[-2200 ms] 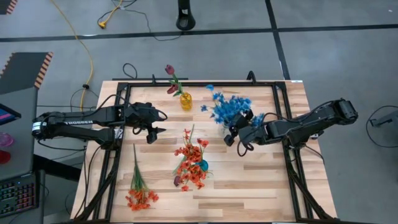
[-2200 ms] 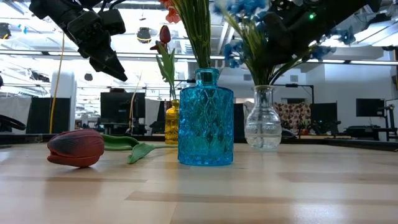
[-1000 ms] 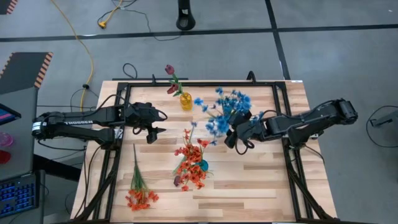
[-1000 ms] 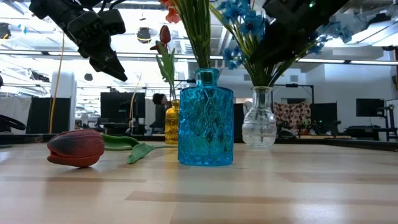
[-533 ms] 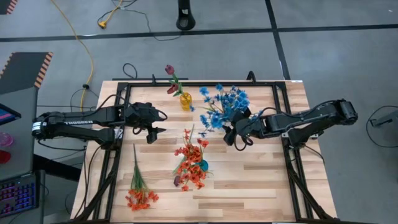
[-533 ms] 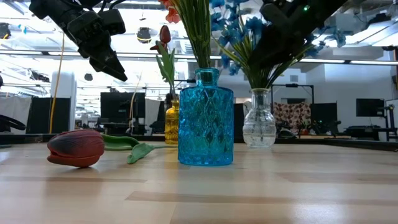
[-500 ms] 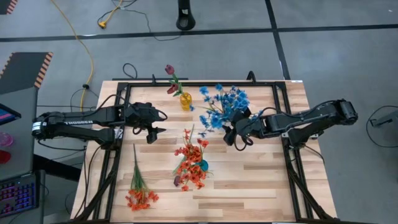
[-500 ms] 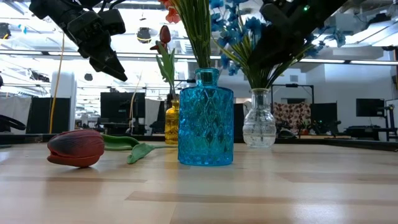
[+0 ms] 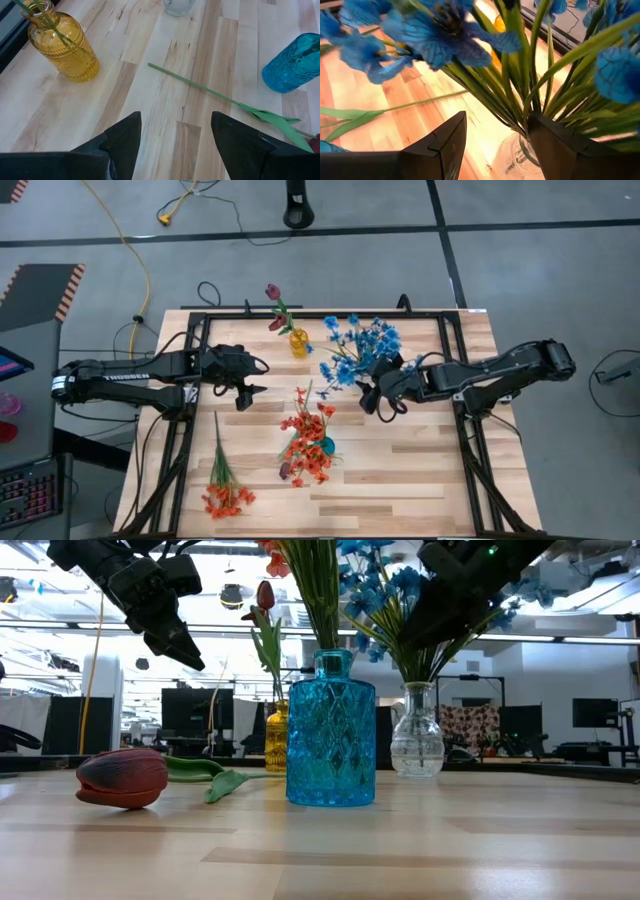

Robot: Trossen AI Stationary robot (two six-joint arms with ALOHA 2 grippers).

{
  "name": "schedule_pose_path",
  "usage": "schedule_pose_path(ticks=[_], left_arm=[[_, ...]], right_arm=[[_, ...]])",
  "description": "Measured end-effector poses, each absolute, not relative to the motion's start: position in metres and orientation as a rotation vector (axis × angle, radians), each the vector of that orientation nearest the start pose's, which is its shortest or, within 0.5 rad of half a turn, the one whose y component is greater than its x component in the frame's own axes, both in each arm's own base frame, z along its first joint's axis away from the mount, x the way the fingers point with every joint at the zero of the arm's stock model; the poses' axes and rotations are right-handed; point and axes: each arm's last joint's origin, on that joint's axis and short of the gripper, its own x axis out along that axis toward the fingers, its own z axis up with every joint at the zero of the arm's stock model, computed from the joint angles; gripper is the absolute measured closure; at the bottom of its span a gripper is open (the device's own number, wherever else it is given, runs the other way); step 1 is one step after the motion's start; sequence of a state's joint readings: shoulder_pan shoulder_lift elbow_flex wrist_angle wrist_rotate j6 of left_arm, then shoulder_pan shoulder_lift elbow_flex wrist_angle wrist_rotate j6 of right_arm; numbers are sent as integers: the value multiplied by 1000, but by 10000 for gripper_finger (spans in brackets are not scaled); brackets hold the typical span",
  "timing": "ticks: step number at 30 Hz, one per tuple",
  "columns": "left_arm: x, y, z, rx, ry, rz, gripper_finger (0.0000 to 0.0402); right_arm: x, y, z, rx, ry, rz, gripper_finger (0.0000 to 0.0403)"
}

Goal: Sort flowers into vase by color
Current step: Put the blue flowers into the transparent vase

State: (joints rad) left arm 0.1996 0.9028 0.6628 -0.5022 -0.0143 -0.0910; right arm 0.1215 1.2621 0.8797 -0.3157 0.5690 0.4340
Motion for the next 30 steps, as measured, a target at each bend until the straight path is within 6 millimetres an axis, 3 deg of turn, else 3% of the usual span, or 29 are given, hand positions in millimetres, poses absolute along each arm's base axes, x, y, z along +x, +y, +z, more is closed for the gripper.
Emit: schedule_pose_path(ticks=[8, 19, 30], left_arm=[[176, 36, 245, -156, 731, 237, 174], [176, 36, 245, -156, 731, 237, 174], [176, 36, 245, -156, 731, 238, 174]], right_arm=[[259, 16, 276, 158, 595, -570, 168], [259, 16, 277, 159, 596, -568, 168], [260, 20, 275, 218, 642, -430, 168]])
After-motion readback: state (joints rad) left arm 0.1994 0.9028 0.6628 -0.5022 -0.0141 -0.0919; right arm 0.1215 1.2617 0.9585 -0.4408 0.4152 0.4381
